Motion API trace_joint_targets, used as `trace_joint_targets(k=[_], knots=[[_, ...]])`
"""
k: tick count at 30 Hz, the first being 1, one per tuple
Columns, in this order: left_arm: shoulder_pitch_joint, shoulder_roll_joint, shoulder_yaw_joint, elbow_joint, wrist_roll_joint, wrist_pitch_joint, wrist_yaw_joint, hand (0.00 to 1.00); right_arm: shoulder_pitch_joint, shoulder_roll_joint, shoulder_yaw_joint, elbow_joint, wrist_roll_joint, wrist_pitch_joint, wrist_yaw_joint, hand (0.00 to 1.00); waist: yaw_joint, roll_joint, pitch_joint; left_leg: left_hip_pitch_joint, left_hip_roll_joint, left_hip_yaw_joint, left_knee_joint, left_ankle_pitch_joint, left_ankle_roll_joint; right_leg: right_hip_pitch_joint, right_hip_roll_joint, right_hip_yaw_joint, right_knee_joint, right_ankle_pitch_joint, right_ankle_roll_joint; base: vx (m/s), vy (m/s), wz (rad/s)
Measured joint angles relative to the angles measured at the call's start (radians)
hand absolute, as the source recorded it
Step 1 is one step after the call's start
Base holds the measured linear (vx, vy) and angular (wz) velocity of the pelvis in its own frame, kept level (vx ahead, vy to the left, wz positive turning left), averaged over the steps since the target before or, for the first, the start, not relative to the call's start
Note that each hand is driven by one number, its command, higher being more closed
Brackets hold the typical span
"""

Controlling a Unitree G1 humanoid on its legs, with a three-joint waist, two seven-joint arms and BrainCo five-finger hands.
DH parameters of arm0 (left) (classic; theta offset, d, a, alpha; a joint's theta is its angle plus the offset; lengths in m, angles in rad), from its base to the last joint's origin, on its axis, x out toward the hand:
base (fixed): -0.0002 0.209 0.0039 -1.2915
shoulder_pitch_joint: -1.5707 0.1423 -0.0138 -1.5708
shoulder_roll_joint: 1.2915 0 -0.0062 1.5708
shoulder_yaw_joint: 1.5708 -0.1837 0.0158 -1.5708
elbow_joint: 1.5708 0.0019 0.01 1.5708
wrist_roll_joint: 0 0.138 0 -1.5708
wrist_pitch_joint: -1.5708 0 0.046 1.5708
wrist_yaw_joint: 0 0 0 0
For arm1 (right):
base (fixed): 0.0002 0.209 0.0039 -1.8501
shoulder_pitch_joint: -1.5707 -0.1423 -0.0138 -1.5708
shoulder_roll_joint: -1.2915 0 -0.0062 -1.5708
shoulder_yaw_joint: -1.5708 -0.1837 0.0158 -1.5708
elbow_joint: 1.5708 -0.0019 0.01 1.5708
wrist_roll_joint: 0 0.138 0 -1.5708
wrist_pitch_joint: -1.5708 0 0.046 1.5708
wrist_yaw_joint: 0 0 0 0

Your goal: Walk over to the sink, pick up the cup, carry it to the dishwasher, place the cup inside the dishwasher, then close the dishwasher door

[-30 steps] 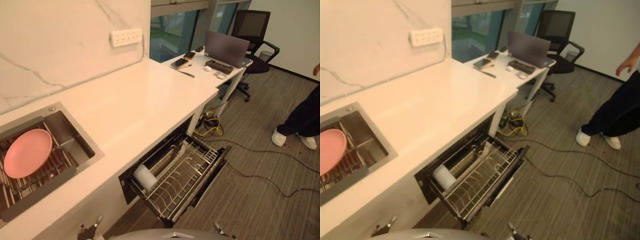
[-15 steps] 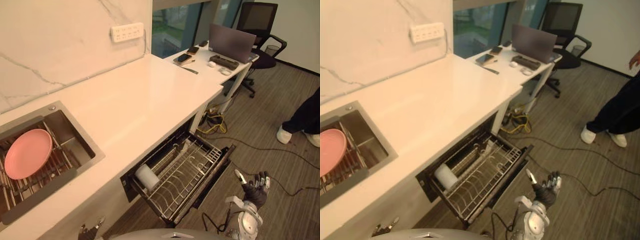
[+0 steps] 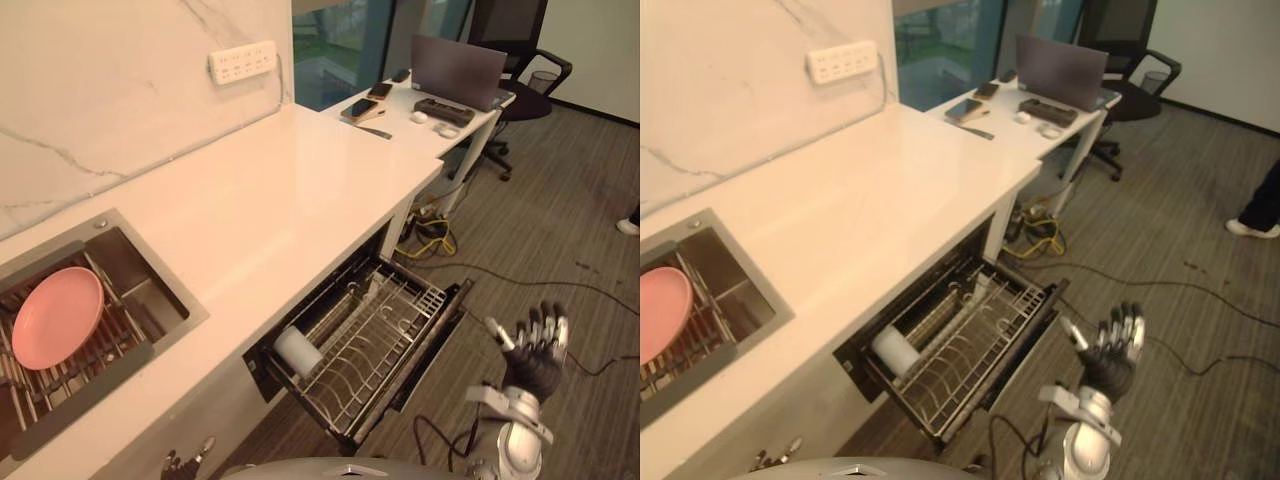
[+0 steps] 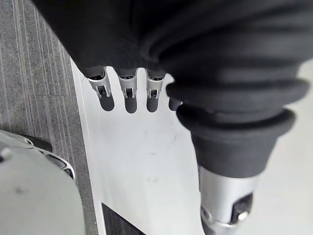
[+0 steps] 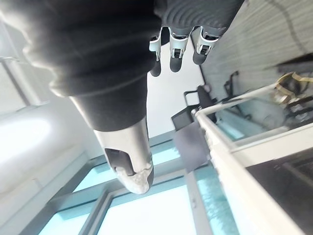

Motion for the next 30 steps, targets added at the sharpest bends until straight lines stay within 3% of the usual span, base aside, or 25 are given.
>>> trace_joint_targets(k=[6,7,10,11,12,13,14,15,16,18,19,22,23,25,26,27,28,30], knots=[[-0.001,-0.002,0.051,0.029,0.018,-0.077,-0.035,0.0,-0.182,-0.035,-0.062,-0.092,0.02,-0.002,0.04,0.0,0.0,-0.022,-0.01,-0.044,-0.048,-0.113,0.01,0.003,0.014,0.001,-0.045,-0.05,0.072,-0.07,0.037,0.02,0.051,0.53],[-0.006,0.003,0.079,0.054,0.018,-0.099,-0.038,0.0,-0.227,-0.056,-0.079,-0.09,0.019,-0.001,0.051,0.0,0.001,-0.031,-0.024,-0.061,-0.058,-0.15,0.006,0.011,0.016,0.009,-0.055,-0.094,0.078,-0.069,0.034,0.1,0.034,0.77],[-0.025,0.025,0.087,0.085,0.019,-0.116,-0.041,0.0,-0.311,-0.079,-0.122,-0.058,0.019,0.003,0.055,0.0,0.02,-0.053,-0.015,-0.107,-0.059,-0.134,0.061,0.024,0.018,0.025,-0.063,-0.138,0.079,-0.076,0.021,0.09,0.022,0.77],[-0.038,0.035,0.083,0.088,0.034,-0.116,-0.045,0.0,-0.351,-0.097,-0.155,-0.037,0.019,0.006,0.053,0.0,0.013,-0.062,-0.004,-0.172,-0.046,-0.066,0.178,0.023,0.045,0.037,-0.073,-0.152,0.094,-0.079,0.015,0.05,0.099,1.12],[-0.054,0.034,0.081,0.089,0.049,-0.12,-0.047,0.0,-0.379,-0.132,-0.19,-0.027,0.021,0.01,0.05,0.0,0.009,-0.051,0.022,-0.203,-0.013,0.015,0.271,0.026,0.106,0.053,-0.079,-0.16,0.14,-0.088,0.004,0.03,0.105,1.11],[-0.056,0.031,0.079,0.089,0.057,-0.122,-0.047,0.0,-0.394,-0.155,-0.199,-0.015,0.021,0.011,0.049,0.0,0.008,-0.036,0.033,-0.207,0.007,0.042,0.3,0.029,0.126,0.048,-0.081,-0.171,0.184,-0.104,-0.005,-0.07,0.083,0.9],[-0.058,0.028,0.069,0.09,0.06,-0.132,-0.053,0.0,-0.418,-0.189,-0.204,0.003,0.023,0.014,0.044,0.0,-0.005,-0.021,0.035,-0.209,0.026,0.042,0.296,0.029,0.131,0.033,-0.048,-0.121,0.195,-0.168,-0.002,-0.19,-0.054,0.77],[-0.05,0.043,0.07,0.091,0.063,-0.14,-0.057,0.0,-0.425,-0.202,-0.21,-0.003,0.029,0.012,0.035,0.0,-0.009,-0.038,0.031,-0.205,-0.004,0.037,0.245,0.03,0.131,0.033,-0.051,-0.135,0.185,-0.18,-0.016,-0.17,-0.055,0.89],[-0.068,0.042,0.067,0.11,0.085,-0.143,-0.059,0.0,-0.438,-0.225,-0.236,0.002,0.03,0.011,0.03,0.0,-0.02,-0.04,0.02,-0.173,-0.013,0.045,0.159,0.003,0.122,0.027,-0.069,-0.179,0.189,-0.186,0.014,-0.07,-0.025,0.86],[-0.091,0.036,0.035,0.115,0.117,-0.148,-0.06,0.0,-0.463,-0.237,-0.252,0.029,0.031,0.011,0.008,0.0,-0.037,-0.019,0.024,-0.173,0.002,0.086,0.168,-0.018,0.117,0.014,-0.081,-0.216,0.215,-0.187,0.012,0.02,0.067,0.74],[-0.099,0.041,-0.009,0.115,0.168,-0.152,-0.061,0.0,-0.456,-0.249,-0.255,0.048,0.027,0.03,-0.029,0.0,-0.057,0.001,0.025,-0.143,0.0,0.089,0.089,0.037,0.024,0.02,-0.101,-0.248,0.243,-0.187,0.012,0.03,0.102,0.66],[-0.136,0.075,-0.117,0.114,0.225,-0.15,-0.059,0.0,-0.445,-0.236,-0.253,0.056,0.017,0.03,-0.087,0.0,-0.049,-0.01,0.031,-0.066,-0.11,0.057,-0.099,0.133,0.063,0.02,-0.178,-0.247,0.287,-0.159,0.007,-0.04,0.217,0.55],[-0.142,0.075,-0.131,0.115,0.232,-0.149,-0.06,0.0,-0.44,-0.235,-0.25,0.056,0.016,0.03,-0.094,0.0,-0.046,-0.012,0.031,-0.058,-0.125,0.046,-0.128,0.146,0.072,0.019,-0.182,-0.238,0.293,-0.151,0.0,-0.08,0.218,0.49],[-0.146,0.074,-0.157,0.116,0.235,-0.142,-0.06,0.0,-0.405,-0.209,-0.249,0.05,0.018,0.03,-0.097,0.0,-0.053,-0.015,0.034,-0.044,-0.152,-0.001,-0.185,0.169,0.094,-0.003,-0.191,-0.126,0.339,-0.121,-0.045,-0.05,0.172,0.6],[-0.148,0.078,-0.157,0.116,0.234,-0.142,-0.06,0.0,-0.371,-0.175,-0.245,0.037,0.018,0.031,-0.099,0.0,-0.059,-0.016,0.035,-0.034,-0.155,-0.035,-0.203,0.189,0.117,-0.049,-0.181,-0.001,0.407,-0.112,-0.092,0.0,0.143,0.74],[-0.151,0.082,-0.156,0.117,0.234,-0.141,-0.06,0.0,-0.344,-0.144,-0.237,0.026,0.018,0.031,-0.098,0.0,-0.071,-0.019,0.039,-0.034,-0.149,-0.066,-0.202,0.196,0.125,-0.057,-0.148,0.11,0.422,-0.17,-0.08,-0.01,0.08,1.08],[-0.154,0.108,-0.154,0.119,0.233,-0.142,-0.059,0.0,-0.302,-0.104,-0.225,0.001,0.018,0.032,-0.095,0.0,-0.083,-0.049,0.048,-0.038,-0.142,-0.102,-0.197,0.202,0.134,-0.054,-0.07,0.233,0.435,-0.246,-0.05,-0.02,0.007,0.96],[-0.154,0.129,-0.147,0.125,0.232,-0.141,-0.058,0.0,-0.285,-0.087,-0.203,-0.029,0.019,0.031,-0.082,0.0,-0.094,-0.068,0.049,-0.04,-0.144,-0.138,-0.196,0.202,0.142,-0.065,0.004,0.294,0.457,-0.28,-0.037,-0.03,-0.063,0.73]])
